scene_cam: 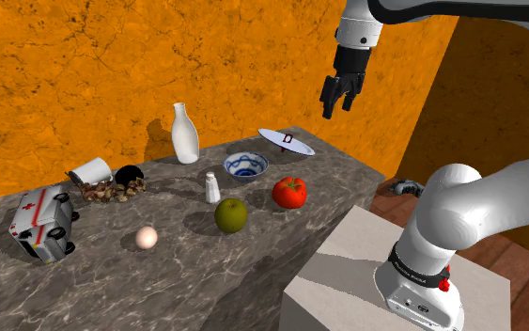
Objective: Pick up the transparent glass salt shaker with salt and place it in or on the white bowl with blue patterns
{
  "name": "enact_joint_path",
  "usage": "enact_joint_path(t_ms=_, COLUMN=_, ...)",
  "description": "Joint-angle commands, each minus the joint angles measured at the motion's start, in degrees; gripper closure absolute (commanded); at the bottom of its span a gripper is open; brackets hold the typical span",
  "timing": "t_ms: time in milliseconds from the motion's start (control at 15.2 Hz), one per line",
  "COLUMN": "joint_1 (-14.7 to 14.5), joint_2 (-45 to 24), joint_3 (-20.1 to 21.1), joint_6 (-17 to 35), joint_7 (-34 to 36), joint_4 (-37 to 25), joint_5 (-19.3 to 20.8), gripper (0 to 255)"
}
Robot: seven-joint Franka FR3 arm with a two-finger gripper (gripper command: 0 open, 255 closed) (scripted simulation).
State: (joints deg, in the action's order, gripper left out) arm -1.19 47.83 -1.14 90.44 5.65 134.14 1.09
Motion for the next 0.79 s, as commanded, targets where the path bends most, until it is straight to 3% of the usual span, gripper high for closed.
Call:
enact_joint_path(t_ms=0, joint_1=0.0, joint_2=0.0, joint_3=0.0, joint_6=0.0, joint_7=0.0, joint_4=0.0, joint_5=0.0, gripper=0)
enact_joint_path(t_ms=726, joint_1=-1.8, joint_2=-12.1, joint_3=7.2, joint_6=22.6, joint_7=9.5, joint_4=6.5, joint_5=-5.0, gripper=0)
